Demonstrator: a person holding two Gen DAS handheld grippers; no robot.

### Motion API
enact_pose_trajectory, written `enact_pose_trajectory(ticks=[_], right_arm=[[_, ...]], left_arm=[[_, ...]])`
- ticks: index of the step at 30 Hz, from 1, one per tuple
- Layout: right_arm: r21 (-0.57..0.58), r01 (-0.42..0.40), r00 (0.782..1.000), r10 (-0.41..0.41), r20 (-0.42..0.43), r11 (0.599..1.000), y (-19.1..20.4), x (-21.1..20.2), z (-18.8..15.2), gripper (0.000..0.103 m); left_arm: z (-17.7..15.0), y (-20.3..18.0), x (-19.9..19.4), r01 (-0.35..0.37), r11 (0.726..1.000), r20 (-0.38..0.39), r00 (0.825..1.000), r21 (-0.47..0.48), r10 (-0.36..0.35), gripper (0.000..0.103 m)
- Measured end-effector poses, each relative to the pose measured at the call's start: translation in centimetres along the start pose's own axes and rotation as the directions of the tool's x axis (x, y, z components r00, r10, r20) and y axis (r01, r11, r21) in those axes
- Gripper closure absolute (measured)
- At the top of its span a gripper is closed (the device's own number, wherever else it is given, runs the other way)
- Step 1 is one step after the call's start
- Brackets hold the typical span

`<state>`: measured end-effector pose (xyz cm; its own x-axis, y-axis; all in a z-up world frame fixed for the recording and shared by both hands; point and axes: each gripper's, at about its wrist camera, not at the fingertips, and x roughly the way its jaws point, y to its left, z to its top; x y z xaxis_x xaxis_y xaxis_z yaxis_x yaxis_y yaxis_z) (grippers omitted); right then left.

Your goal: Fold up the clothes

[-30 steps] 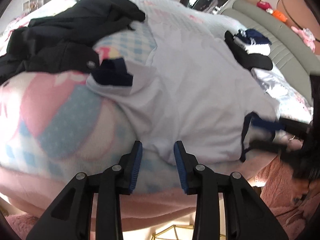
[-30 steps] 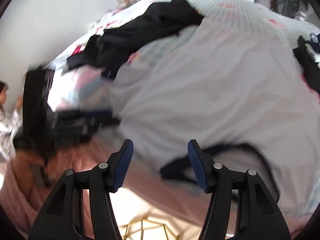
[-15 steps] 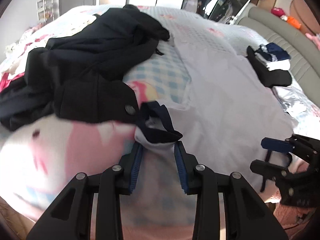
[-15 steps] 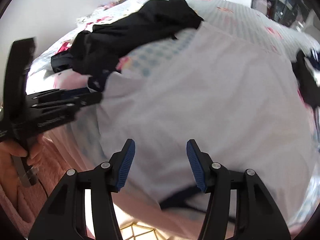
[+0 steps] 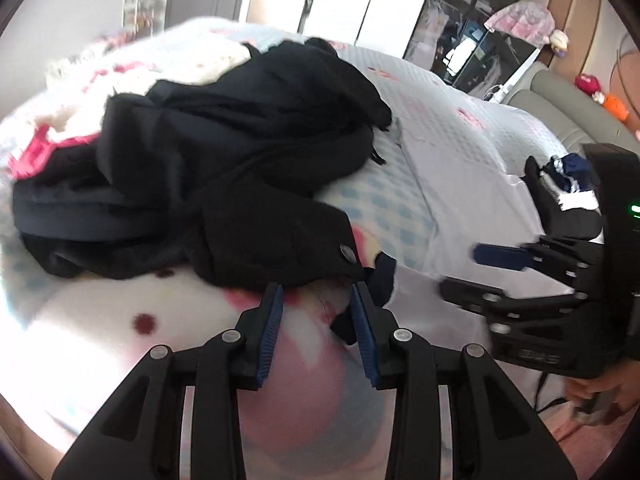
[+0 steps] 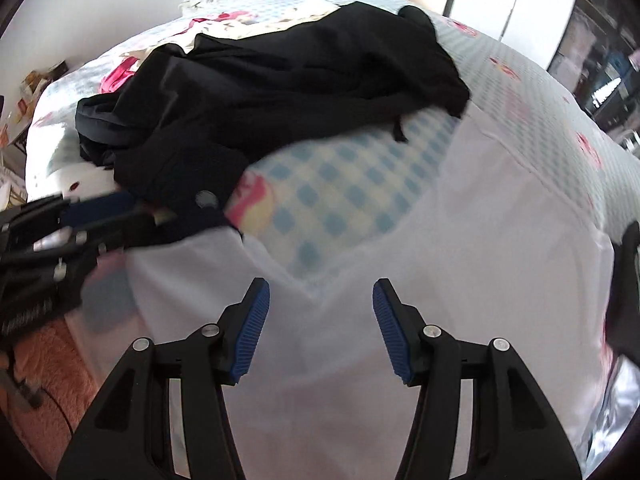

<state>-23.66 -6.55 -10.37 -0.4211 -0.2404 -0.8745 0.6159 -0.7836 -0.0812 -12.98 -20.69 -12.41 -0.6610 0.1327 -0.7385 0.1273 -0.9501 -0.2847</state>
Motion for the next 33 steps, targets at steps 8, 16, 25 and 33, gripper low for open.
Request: enact_pose_trajectory(ticks=[8,16,25,33], right_arm=[[0.115,-0.105,0.993,0.111,-0.043,0.988,-0.7,3.0,3.2,0.048],[0.03,-0.159,0.981,0.161,-0.108,0.987,1.3,2.4,0.9,0.048],[-0.02,-0.104,0.991,0.102,-0.084,0.994,0.8,0.1,-2.0,0.048],[-0.067,-0.105,0.989,0.098,-0.108,0.992,1.8,1.1,-1.9,0.048]], left_arm=[[0.1,1.9,-0.2,0.08,0.992,-0.012,0.997,-0.096,-0.082,0.066],[-0.4,1.0,0.1,0.036,0.999,-0.013,0.999,-0.039,-0.037,0.064],[-1.1,-2.2,-1.2,-0.001,0.99,0.038,0.999,0.138,-0.004,0.058],[-1.2,-2.7,-1.5,0.056,0.984,0.032,0.998,0.167,-0.062,0.058]])
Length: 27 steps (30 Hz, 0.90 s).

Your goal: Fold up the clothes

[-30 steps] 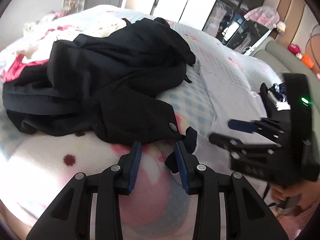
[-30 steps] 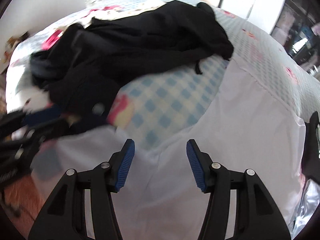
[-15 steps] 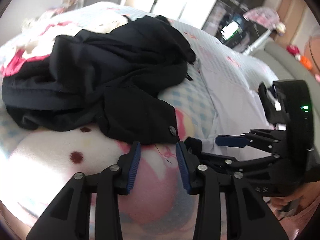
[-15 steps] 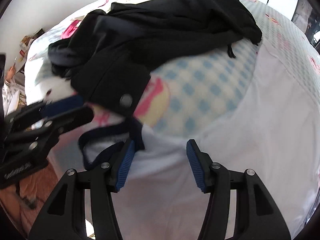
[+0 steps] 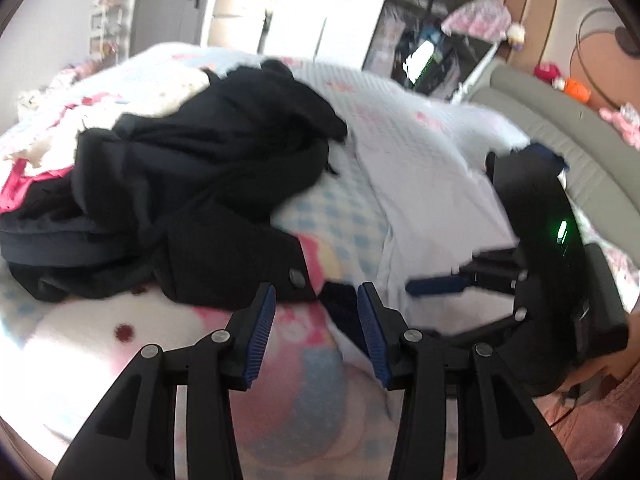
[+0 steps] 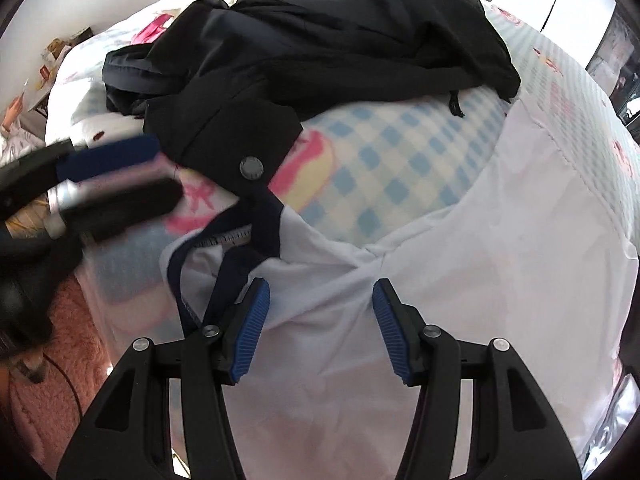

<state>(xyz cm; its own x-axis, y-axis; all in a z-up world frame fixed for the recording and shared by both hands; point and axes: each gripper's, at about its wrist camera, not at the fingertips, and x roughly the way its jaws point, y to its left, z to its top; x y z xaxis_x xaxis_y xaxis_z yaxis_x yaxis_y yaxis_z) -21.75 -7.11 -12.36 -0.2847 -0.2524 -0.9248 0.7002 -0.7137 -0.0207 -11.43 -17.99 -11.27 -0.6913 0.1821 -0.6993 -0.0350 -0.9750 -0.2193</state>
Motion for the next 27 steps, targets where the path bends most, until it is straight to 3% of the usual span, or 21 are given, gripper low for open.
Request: enact_pose_trajectory(ticks=[6,12,16,18,20,22,23,27], right_arm=[[-0.028,0.06,0.998,-0.059,0.019,0.998,0.3,0.5,0.0,0.044],[-0.081,0.058,0.995,-0.052,0.082,0.995,0.2,-0.8,-0.5,0.04],[-0.21,0.054,0.998,-0.046,0.04,0.976,1.4,-0.1,-0.4,0.04],[-0.249,0.045,0.999,-0.041,0.024,0.967,1.6,0.6,-0.4,0.044],[-0.252,-0.002,1.0,0.002,-0.001,0.968,1.6,1.2,-0.4,0.063],[-0.268,-0.001,1.0,0.001,-0.003,0.963,1.8,1.7,-0.5,0.065],[-0.275,0.0,1.0,-0.001,-0.003,0.961,1.9,1.9,-0.6,0.072],[-0.291,0.022,1.0,-0.018,0.016,0.956,2.2,1.8,-1.3,0.089]], left_arm=[[-1.5,-0.3,2.9,-0.022,0.998,-0.152,0.988,0.064,0.032,0.061],[-1.6,0.5,2.9,0.001,1.0,-0.151,0.989,0.02,0.002,0.06],[-1.0,0.4,1.9,-0.002,1.0,-0.083,0.997,0.013,0.004,0.061],[-0.8,0.5,1.6,0.001,1.0,-0.067,0.998,0.004,-0.001,0.063],[-0.7,0.6,1.5,-0.01,1.0,-0.054,0.998,0.003,0.01,0.067],[-0.4,0.8,1.1,-0.024,1.0,-0.027,0.999,-0.005,0.024,0.067],[-0.2,1.0,0.8,-0.034,0.999,-0.003,0.999,-0.013,0.033,0.067],[0.4,1.3,1.0,0.046,0.998,-0.001,0.999,-0.053,-0.046,0.068]])
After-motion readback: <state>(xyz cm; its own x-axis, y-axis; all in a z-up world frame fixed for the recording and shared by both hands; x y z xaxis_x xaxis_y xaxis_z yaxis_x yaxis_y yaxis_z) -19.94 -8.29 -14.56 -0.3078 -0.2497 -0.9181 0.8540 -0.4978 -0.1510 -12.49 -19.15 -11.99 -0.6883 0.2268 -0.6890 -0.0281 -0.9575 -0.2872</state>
